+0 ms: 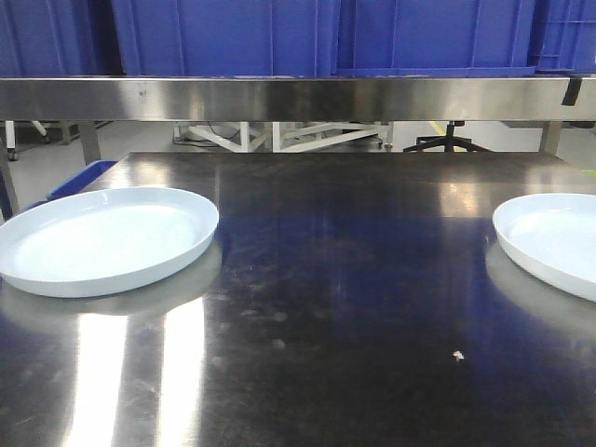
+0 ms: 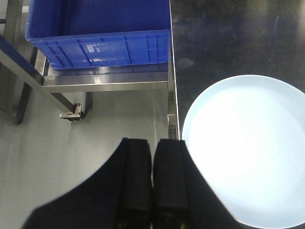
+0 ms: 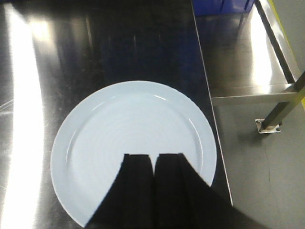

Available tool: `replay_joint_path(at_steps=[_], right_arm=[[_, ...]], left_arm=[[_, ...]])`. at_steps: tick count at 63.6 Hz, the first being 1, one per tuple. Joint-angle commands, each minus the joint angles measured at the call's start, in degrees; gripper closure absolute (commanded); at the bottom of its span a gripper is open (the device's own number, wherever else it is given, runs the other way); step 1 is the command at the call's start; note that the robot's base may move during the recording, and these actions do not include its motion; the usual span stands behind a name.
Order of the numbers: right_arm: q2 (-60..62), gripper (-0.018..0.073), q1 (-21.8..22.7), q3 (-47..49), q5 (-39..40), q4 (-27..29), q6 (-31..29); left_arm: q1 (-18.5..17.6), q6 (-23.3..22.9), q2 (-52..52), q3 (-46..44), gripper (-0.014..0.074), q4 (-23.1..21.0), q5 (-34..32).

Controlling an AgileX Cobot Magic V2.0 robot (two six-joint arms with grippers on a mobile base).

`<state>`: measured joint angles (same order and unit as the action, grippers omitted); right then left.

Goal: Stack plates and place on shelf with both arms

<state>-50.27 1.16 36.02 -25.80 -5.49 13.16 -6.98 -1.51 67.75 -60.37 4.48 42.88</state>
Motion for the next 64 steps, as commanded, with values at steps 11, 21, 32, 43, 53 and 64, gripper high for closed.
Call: replay_joint_path(at_steps=[11,21,32,43,53,64], right_arm=[[-5.0,0.0539,0.0,2.3,6.9,-0.8,-0.1],[-6.2,0.0539,0.0,2.3,9.5,-0.1,0.0],[-6.4,0.0354,0.0,2.3,12.3,-0.1,0.0],[-6.4,0.0071,0.0,2.3,13.5,-0.1,0.0],[-6.4,0.0092,0.0,2.3,13.8,-0.1,0.0],[-6.4,0.0092,0.0,2.3,13.8,-0.1,0.0]], left_arm=[[-0.4,0.0,-1.0,-2.0,0.0511,0.4,-3.3],[-0.4,0.0,-1.0,-2.0,0.0495,0.4,-3.8],[-0.4,0.5,-0.2,-2.0,0.0246,2.6,-4.0],[-0.4,-0.6,3.6,-2.0,0.002,3.4,-3.7],[-0.4,-1.8,8.8,-2.0,0.0028,2.9,-3.6],[-0.4,-4.1,14.4,-2.0,0.0028,2.9,-5.6]])
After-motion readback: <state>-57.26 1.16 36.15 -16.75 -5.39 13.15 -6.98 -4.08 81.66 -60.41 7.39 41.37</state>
